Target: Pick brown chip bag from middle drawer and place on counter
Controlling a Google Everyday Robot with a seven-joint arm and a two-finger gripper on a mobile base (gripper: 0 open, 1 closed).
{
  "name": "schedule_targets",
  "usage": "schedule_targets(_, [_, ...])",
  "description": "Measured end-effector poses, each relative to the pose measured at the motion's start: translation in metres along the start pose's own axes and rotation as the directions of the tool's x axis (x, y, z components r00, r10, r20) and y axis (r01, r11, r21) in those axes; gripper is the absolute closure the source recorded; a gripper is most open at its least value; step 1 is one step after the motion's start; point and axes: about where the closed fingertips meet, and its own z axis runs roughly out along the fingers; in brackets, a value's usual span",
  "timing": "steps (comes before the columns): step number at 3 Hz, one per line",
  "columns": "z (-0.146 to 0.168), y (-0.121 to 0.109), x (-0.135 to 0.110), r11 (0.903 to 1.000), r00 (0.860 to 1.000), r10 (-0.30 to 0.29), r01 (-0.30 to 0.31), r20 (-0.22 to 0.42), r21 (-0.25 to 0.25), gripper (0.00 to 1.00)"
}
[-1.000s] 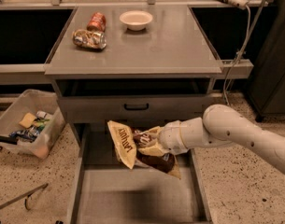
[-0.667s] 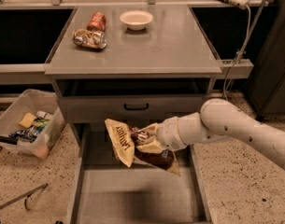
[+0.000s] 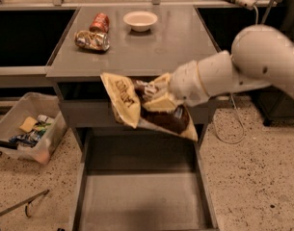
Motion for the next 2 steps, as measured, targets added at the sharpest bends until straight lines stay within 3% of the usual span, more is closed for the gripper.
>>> schedule_targets(1, [-0.044,-0.015,-0.061,0.9995,1.000,-0.019,0.020,0.023,-0.026,1.00])
schedule_targets(2, [-0.067,-0.026,-0.084,0.9985,0.997,-0.055,0.055,0.046,0.001,1.00])
